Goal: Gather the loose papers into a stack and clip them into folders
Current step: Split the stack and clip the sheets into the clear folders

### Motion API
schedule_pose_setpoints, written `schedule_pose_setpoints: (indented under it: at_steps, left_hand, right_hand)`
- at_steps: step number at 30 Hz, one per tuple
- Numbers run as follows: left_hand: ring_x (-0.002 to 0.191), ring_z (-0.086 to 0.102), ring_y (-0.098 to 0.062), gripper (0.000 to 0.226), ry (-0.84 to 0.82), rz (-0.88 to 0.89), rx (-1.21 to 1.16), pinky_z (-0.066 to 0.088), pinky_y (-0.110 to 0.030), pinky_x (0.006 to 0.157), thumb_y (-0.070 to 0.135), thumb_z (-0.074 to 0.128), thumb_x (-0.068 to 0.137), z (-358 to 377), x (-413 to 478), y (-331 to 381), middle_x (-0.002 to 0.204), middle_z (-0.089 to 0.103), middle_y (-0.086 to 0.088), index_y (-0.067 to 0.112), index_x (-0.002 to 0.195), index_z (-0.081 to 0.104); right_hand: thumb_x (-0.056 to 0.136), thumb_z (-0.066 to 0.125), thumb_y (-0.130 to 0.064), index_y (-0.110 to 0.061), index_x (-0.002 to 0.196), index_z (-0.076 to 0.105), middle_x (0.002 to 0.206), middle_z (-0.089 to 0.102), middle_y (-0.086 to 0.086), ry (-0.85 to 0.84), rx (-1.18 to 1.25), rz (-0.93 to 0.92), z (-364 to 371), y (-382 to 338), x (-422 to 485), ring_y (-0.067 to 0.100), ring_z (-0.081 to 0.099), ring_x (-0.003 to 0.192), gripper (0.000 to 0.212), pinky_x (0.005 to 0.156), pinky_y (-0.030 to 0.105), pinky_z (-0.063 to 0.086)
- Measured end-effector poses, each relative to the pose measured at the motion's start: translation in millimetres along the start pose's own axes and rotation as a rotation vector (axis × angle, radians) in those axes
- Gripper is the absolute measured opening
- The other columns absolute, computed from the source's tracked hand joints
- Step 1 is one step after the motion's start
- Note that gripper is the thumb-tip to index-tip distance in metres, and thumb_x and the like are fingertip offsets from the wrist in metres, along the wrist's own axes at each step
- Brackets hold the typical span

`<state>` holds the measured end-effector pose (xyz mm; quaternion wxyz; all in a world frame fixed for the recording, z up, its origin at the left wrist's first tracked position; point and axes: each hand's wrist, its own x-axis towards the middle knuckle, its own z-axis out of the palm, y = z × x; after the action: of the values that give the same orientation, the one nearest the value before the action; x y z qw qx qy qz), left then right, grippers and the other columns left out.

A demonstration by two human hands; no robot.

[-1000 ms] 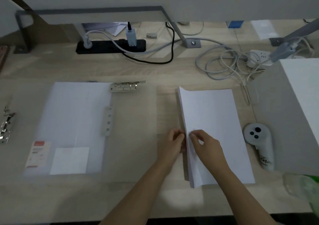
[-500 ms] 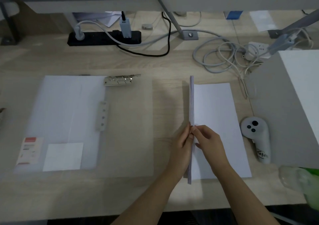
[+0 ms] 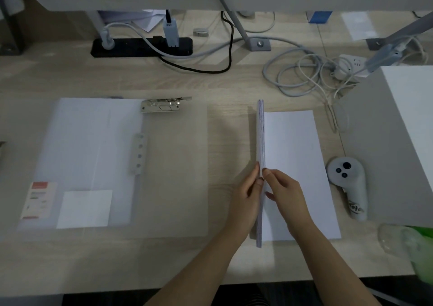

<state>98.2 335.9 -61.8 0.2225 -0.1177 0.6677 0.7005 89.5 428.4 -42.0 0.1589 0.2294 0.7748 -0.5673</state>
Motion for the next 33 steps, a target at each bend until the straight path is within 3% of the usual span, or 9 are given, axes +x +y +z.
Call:
schedule_pose_setpoints:
  at_steps: [7,12,16,19,22,24,26,30,33]
  left_hand:
    - [0.109,0.041,0.018,0.041,0.01,0.006,0.03,0.033,0.004,0.089,0.017,0.036,0.099,0,0,1,0.122,0.044,0.022,0.02,0.141,0.034]
    - [0.115,0.043,0.014,0.042,0.018,-0.019,-0.003,0.034,0.002,0.092,0.015,0.036,0.099,-1,2,-2,0.131,0.044,0.017,0.019,0.141,0.035]
    - [0.105,0.046,0.016,0.041,0.041,-0.029,-0.004,0.039,0.001,0.085,0.016,0.039,0.098,-1,3,-1,0.126,0.048,0.015,0.019,0.139,0.038]
    - [0.106,0.055,0.004,0.037,0.094,-0.046,0.038,0.044,-0.003,0.084,0.022,0.044,0.097,-2,4,1,0.122,0.058,0.009,0.019,0.134,0.046]
    - [0.1,0.062,-0.013,0.034,0.188,-0.068,0.221,0.047,-0.012,0.076,0.025,0.039,0.099,-3,8,0,0.115,0.063,-0.007,0.015,0.13,0.048]
    - [0.106,0.058,-0.029,0.036,0.222,-0.089,0.302,0.05,-0.03,0.083,0.024,0.035,0.099,-4,11,-3,0.118,0.059,-0.02,0.011,0.13,0.047]
    - [0.108,0.058,-0.03,0.036,0.219,-0.103,0.321,0.049,-0.04,0.093,0.023,0.034,0.099,-7,12,-5,0.12,0.059,-0.018,0.012,0.132,0.046]
    - [0.128,0.044,-0.015,0.049,0.292,0.007,0.463,0.041,-0.026,0.104,0.02,0.041,0.097,-4,9,0,0.146,0.038,0.0,0.018,0.144,0.029]
    - [0.126,0.037,-0.004,0.049,0.306,0.07,0.431,0.03,-0.004,0.096,0.024,0.046,0.095,1,6,9,0.139,0.034,0.007,0.02,0.141,0.031]
  right_hand:
    - [0.095,0.045,-0.033,-0.035,0.096,0.064,0.092,0.061,-0.024,0.005,-0.001,0.018,0,2,2,0.004,0.059,0.098,0.019,0.1,0.036,0.046]
    - [0.096,0.044,-0.033,-0.013,0.122,0.061,0.12,0.064,-0.001,0.051,-0.056,0.025,4,5,4,0.016,0.057,0.113,0.037,0.104,0.041,0.044]
    - [0.096,0.044,-0.03,-0.012,0.12,0.062,0.117,0.065,0.001,0.072,-0.074,0.015,5,7,6,0.017,0.059,0.11,0.035,0.102,0.041,0.046]
    - [0.095,0.046,-0.028,-0.015,0.107,0.068,0.106,0.07,0.002,0.08,-0.086,0.0,6,8,7,0.015,0.063,0.101,0.029,0.097,0.042,0.05]
    - [0.094,0.047,-0.024,-0.03,0.066,0.057,0.064,0.055,-0.016,0.115,-0.107,-0.017,7,10,8,0.003,0.054,0.064,0.031,0.088,0.044,0.054]
    - [0.093,0.048,-0.024,-0.035,0.063,0.046,0.063,0.045,-0.02,0.138,-0.136,-0.031,7,11,9,0.002,0.046,0.064,0.033,0.088,0.046,0.054]
    - [0.093,0.049,-0.023,-0.035,0.063,0.047,0.065,0.046,-0.019,0.147,-0.146,-0.043,7,11,10,0.003,0.046,0.067,0.032,0.088,0.045,0.054]
    - [0.093,0.049,-0.02,-0.034,0.061,0.048,0.061,0.045,-0.019,0.167,-0.143,-0.058,8,13,10,0.002,0.046,0.059,0.035,0.087,0.041,0.055]
    - [0.094,0.048,-0.024,-0.021,0.072,0.062,0.068,0.059,-0.011,0.16,-0.138,-0.062,8,14,9,0.003,0.055,0.064,0.026,0.081,0.031,0.054]
